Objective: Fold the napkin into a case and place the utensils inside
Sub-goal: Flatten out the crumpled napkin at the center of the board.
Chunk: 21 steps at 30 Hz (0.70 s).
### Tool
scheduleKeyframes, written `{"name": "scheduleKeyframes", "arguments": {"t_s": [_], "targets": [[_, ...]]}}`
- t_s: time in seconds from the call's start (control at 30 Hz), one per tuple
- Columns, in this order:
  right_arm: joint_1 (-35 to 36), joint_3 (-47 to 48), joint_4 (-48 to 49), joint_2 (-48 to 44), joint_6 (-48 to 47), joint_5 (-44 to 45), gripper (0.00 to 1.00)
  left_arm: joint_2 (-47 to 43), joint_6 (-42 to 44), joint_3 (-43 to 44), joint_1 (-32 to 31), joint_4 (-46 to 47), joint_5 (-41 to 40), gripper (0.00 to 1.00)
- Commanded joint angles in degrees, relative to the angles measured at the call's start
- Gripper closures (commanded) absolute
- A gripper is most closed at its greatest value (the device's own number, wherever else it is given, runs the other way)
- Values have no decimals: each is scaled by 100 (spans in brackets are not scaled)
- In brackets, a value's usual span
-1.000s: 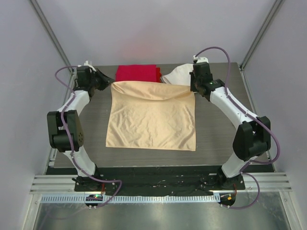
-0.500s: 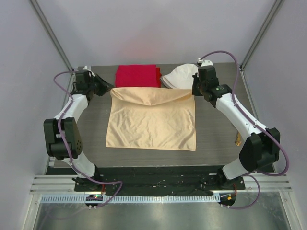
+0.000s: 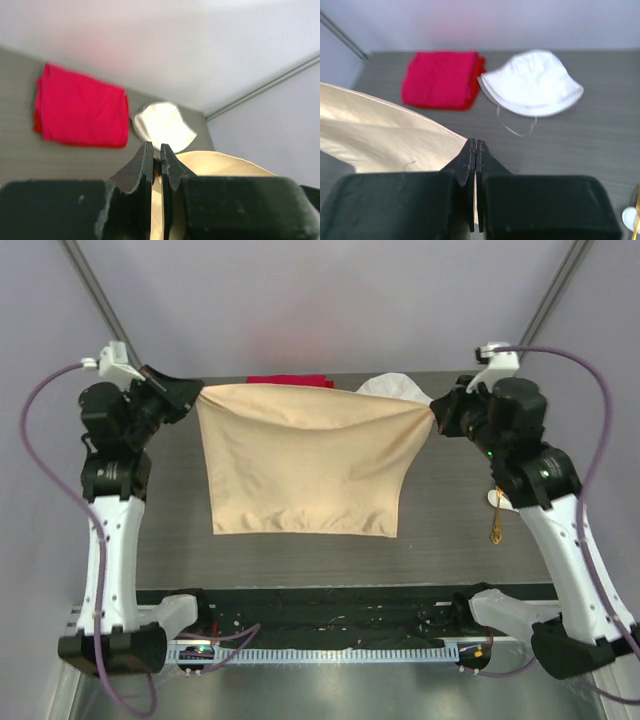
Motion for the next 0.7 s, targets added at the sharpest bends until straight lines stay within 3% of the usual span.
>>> {"name": "scheduleKeyframes", "arguments": {"t_s": [0.0, 0.3, 0.47, 0.67], "targets": [[0, 583, -315, -867, -93, -655, 99, -1077, 341, 483, 36, -547, -356, 100], [439, 1357, -175, -2142, -50, -1929, 99, -2379, 903, 1668, 28, -1567, -1490, 100], [440, 1726, -69, -2196, 144, -1992, 99, -2336, 1175, 2222, 1, -1797, -1806, 100], [457, 1350, 194, -1678, 363, -1658, 99, -1871, 1202, 1820, -8, -1525, -1921, 100]]}}
